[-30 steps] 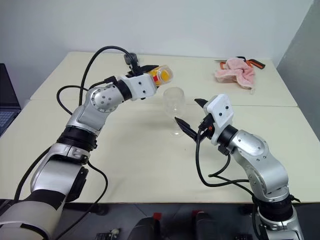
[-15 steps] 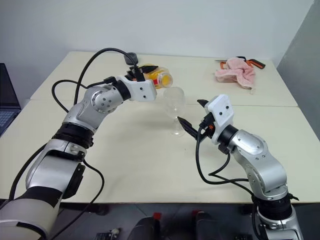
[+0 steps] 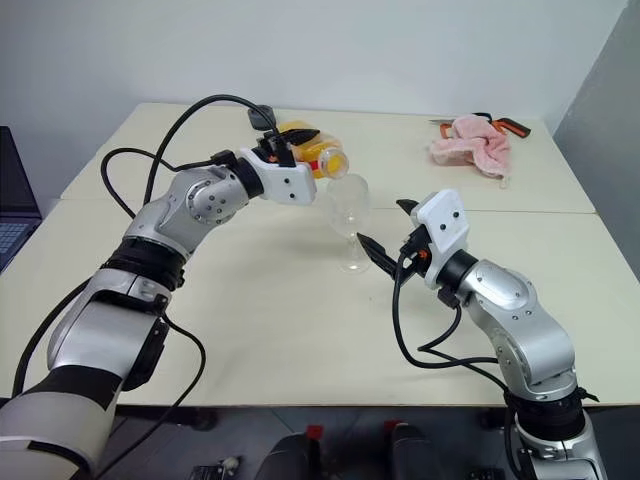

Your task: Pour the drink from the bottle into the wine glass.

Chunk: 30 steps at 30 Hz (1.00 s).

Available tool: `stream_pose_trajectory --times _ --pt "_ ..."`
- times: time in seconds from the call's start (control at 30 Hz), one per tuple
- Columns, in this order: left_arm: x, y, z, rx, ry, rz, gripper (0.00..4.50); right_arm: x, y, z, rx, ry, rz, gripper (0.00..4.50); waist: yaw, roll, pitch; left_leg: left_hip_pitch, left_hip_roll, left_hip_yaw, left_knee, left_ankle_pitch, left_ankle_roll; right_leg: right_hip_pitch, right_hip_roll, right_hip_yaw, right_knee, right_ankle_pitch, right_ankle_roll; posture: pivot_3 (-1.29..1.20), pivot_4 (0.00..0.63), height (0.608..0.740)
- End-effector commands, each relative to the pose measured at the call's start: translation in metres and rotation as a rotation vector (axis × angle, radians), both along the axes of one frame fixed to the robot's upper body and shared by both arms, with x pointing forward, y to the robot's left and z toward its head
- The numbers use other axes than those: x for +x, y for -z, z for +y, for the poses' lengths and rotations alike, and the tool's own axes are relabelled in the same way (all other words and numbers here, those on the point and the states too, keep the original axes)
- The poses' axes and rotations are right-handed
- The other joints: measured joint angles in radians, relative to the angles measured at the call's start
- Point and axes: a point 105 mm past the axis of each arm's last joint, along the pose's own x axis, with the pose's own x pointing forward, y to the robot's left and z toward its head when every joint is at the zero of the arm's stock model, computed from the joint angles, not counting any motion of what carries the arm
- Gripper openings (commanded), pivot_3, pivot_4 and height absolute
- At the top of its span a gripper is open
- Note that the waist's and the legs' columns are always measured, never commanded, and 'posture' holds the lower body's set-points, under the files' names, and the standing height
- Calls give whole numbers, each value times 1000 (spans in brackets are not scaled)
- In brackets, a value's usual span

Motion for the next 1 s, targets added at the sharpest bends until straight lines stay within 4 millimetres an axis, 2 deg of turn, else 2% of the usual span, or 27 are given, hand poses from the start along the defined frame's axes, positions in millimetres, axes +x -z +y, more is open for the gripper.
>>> stream_pose_trajectory --times 0.03,1.0 --pt "-5 -29 -3 -27 27 -98 1761 -3 -8 -4 16 12 -30 4500 0 0 0 0 0 0 0 0 0 0 0 0 0 0 0 0 150 740" --pt "-7 -43 -7 25 33 -189 1761 -12 -5 -1 8 -46 -10 4500 0 0 0 0 0 0 0 0 0 0 0 0 0 0 0 0 150 740"
